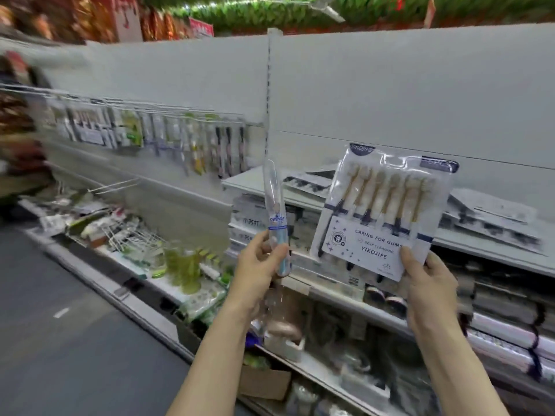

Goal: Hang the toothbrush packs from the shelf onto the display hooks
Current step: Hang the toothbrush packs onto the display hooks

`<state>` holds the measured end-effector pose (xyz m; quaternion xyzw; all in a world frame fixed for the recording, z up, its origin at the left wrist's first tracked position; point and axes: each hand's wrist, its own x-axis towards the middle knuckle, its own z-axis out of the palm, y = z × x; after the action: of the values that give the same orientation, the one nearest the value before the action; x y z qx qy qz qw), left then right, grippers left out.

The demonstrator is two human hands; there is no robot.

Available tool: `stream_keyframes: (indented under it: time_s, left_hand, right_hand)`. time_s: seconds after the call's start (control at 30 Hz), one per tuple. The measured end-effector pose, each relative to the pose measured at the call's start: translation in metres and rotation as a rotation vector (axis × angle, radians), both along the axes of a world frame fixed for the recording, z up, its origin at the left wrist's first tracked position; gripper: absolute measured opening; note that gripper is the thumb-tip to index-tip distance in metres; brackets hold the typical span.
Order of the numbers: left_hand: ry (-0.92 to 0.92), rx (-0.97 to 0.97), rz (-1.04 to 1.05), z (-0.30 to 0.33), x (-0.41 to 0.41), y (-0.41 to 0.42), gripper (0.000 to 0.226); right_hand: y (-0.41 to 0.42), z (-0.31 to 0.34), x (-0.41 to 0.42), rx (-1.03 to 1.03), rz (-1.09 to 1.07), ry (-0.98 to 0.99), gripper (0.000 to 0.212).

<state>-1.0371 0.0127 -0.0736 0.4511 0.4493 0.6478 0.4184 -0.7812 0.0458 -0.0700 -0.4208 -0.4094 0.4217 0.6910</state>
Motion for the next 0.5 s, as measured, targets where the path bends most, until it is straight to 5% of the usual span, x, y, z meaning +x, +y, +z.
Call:
stream_keyframes:
  time_s: [0.5]
  left_hand:
    - [0.017, -0.046, 0.261, -0.011, -0.417, -0.051, 0.034]
  right_hand:
    - [0.033, -0.009, -0.454, -0.021, 0.375, -0.014, 0.025]
